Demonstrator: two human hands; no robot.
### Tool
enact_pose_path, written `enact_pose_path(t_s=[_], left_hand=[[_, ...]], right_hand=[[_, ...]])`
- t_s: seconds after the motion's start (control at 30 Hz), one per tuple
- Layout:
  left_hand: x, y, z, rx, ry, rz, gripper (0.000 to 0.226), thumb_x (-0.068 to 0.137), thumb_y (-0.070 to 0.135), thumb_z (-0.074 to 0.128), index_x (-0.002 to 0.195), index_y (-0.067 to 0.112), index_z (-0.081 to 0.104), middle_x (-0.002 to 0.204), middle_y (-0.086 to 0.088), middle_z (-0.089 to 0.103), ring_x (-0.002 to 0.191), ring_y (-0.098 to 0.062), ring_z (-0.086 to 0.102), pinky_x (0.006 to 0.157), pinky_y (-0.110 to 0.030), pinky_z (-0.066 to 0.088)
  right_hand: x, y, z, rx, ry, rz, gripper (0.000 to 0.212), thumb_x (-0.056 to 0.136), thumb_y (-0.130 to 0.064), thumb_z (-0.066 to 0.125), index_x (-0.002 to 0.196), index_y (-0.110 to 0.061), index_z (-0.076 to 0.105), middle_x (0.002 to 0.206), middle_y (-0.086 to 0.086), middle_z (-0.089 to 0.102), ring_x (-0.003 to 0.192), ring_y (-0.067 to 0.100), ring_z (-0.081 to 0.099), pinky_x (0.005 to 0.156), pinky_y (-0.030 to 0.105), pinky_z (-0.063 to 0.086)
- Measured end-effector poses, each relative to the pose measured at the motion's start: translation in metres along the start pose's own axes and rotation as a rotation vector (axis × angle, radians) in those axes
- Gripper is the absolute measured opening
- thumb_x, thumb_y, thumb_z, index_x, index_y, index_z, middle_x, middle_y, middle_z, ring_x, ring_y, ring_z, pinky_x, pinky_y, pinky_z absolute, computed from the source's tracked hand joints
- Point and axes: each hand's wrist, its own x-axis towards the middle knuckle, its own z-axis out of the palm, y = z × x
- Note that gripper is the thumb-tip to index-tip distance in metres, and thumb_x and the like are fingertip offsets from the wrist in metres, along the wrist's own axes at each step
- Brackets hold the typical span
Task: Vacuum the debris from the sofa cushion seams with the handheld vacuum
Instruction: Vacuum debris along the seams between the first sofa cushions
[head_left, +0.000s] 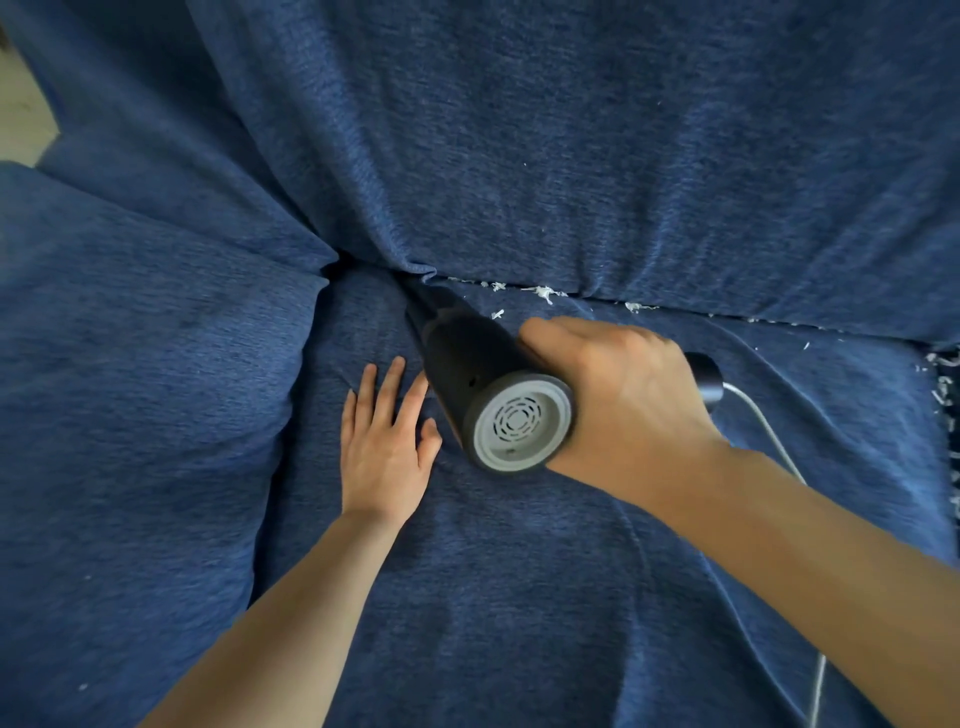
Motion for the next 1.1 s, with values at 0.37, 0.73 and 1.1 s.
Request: enact_pose_path(t_s=[0.37, 0.73, 1.1], left_hand=[[0.019, 0.039, -0.004, 0.097, -0.018, -0.120, 0.062, 0.094, 0.051, 0.034, 0.142, 0.013, 0.040, 0.157, -0.003, 0.032, 0.149, -0.029, 0.017, 0.119, -0.058, 0.010], [0.012, 0.053, -0.003, 0.159, -0.146, -0.119, 0.090, 0.073, 0.051, -0.004, 0.155, 0.020, 0.016, 0.164, -0.001, 0.010, 0.151, -0.028, 0.000, 0.117, -0.062, -0.002], [0.009, 0.052, -0.002, 0.244, -0.214, -0.105, 0.067, 0.089, 0.046, 0.020, 0.154, 0.034, 0.010, 0.164, -0.005, 0.002, 0.150, -0.033, -0.005, 0.116, -0.065, -0.003]], right_hand=[[-0.058, 0.028, -0.064, 0.043, -0.095, -0.031, 0.020, 0.065, -0.037, 0.053, 0.064, -0.016, 0.052, 0.057, -0.013, 0.039, 0.044, 0.014, 0.041, 0.049, 0.020, 0.026], [-0.051, 0.030, -0.042, 0.038, -0.117, 0.050, 0.025, 0.065, -0.045, 0.047, 0.067, -0.020, 0.048, 0.055, -0.011, 0.042, 0.043, 0.019, 0.044, 0.051, 0.021, 0.024], [-0.065, 0.032, -0.060, 0.045, -0.077, 0.020, 0.023, 0.067, -0.040, 0.051, 0.065, -0.018, 0.050, 0.055, -0.010, 0.043, 0.044, 0.019, 0.045, 0.049, 0.020, 0.024]])
